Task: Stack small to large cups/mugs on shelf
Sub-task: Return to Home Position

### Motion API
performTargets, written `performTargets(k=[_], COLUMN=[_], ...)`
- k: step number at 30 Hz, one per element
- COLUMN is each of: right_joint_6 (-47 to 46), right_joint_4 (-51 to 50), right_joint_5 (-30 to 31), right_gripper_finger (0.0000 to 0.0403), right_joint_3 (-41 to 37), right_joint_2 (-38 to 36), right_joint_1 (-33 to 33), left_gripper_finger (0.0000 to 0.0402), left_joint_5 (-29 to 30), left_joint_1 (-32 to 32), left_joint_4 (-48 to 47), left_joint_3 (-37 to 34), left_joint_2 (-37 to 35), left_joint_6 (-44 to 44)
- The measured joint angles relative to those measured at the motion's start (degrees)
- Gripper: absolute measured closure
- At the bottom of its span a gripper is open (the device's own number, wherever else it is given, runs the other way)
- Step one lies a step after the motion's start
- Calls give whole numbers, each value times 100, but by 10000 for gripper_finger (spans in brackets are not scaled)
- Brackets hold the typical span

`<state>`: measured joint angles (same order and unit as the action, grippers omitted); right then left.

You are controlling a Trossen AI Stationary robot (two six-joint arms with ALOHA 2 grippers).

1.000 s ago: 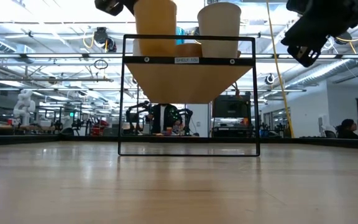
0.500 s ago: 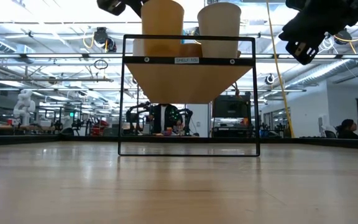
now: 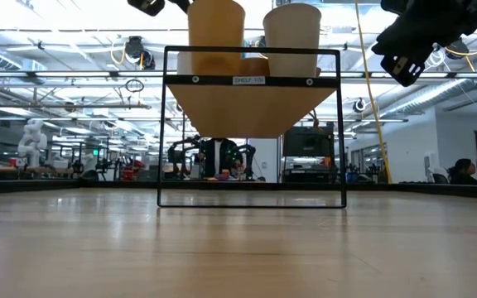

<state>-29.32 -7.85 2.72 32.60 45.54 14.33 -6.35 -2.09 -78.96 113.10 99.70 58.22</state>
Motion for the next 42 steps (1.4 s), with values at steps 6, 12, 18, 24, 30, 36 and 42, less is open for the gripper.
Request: performTargets(k=[6, 12, 18, 24, 30, 36, 42], right_joint_6=[-4, -4, 127, 375, 447, 1530, 2872], right_joint_4=[-12, -12, 34, 126, 1013, 2156, 2462], right_joint_5=[0, -1, 0, 47, -31, -157, -130], right_gripper_finger=[353, 353, 353, 353, 353, 353, 353], right_joint_3=[0, 0, 0, 0, -2, -7, -4], right_joint_2=[2, 2, 0, 2, -4, -164, -651], right_joint_1=[0, 0, 0, -54, -45, -37, -53], left_gripper_finger=[330, 330, 330, 330, 330, 330, 330], left_joint_5=[170, 490, 690, 637, 1158, 1263, 1254], left_joint_1=[58, 59, 191, 218, 606, 1062, 1199], left_joint_4=[150, 270, 222, 160, 574, 1284, 2186], left_joint_3=[-4, -4, -3, 0, 0, 0, 0], left_joint_2=[-218, -565, -989, -1503, -1925, -2255, -2467], left_joint_6=[-15, -420, -1442, -3178, -3393, -4517, -5705])
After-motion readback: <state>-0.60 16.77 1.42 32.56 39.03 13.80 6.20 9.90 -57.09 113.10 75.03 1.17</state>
